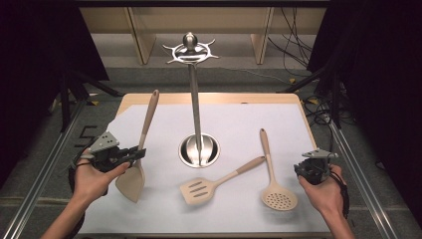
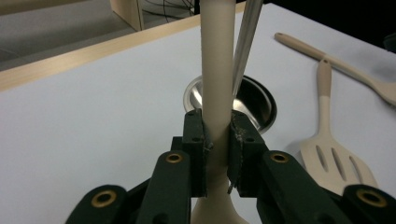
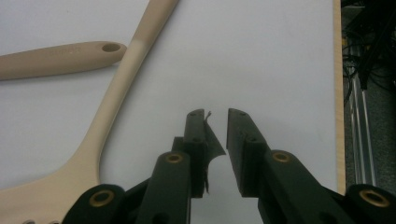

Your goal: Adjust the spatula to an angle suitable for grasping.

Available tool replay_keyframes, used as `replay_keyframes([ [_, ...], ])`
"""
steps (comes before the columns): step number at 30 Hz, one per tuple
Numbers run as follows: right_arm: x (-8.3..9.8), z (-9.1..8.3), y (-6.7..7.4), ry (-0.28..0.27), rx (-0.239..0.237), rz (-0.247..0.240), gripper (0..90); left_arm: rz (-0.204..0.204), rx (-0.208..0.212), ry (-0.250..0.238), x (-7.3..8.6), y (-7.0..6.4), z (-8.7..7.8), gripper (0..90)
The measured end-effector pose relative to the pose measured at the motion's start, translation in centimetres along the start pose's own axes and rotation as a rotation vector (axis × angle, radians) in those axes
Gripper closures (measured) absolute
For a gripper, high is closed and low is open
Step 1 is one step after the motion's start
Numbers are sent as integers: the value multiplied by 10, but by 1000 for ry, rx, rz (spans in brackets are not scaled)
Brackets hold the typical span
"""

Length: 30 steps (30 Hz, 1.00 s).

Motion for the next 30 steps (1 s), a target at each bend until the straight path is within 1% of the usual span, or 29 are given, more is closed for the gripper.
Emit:
replay_keyframes([
  [3,0,0,0,0,0,-1,784,6,0,-17,-2,-2,0,780],
  [6,0,0,0,0,1,1,784,22,1,-23,-5,-3,-2,780],
  [7,0,0,0,-1,2,1,784,28,12,-26,-6,-3,-2,780],
  [8,0,0,0,-1,2,1,784,25,9,-29,-7,-3,-3,780],
  [9,0,0,0,-2,3,1,784,28,16,-38,-8,-3,-3,781],
  [10,0,0,0,0,5,0,784,35,17,-36,-9,-4,-4,781],
  [13,0,0,0,-3,2,-2,784,54,28,-61,-12,-5,-4,780],
  [15,0,0,0,-3,3,-1,784,52,31,-68,-15,-6,-5,780],
  [16,0,0,0,-3,3,-1,784,52,40,-80,-16,-6,-4,780],
  [18,-1,0,0,-4,2,-2,784,53,39,-86,-18,-7,-5,780],
  [23,-1,0,1,-3,0,3,784,79,47,-98,-23,-9,-5,780],
  [25,-1,-1,1,-3,-1,1,784,80,47,-108,-25,-9,-5,780],
  [29,-1,0,1,-5,0,2,784,78,70,-130,-30,-10,-5,780],
  [30,-1,-1,0,0,-7,-2,784,77,68,-136,-31,-10,-5,780],
])
Point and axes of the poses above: each handheld gripper's, and its own axes: z roughly forward along the jaws, x roughly out of its underside, y roughly to its left, the point moved 1 cm from there along z, roughly forward along the jaws, and after that the axes turned 3 degrees about x, right-handed, at the moved point
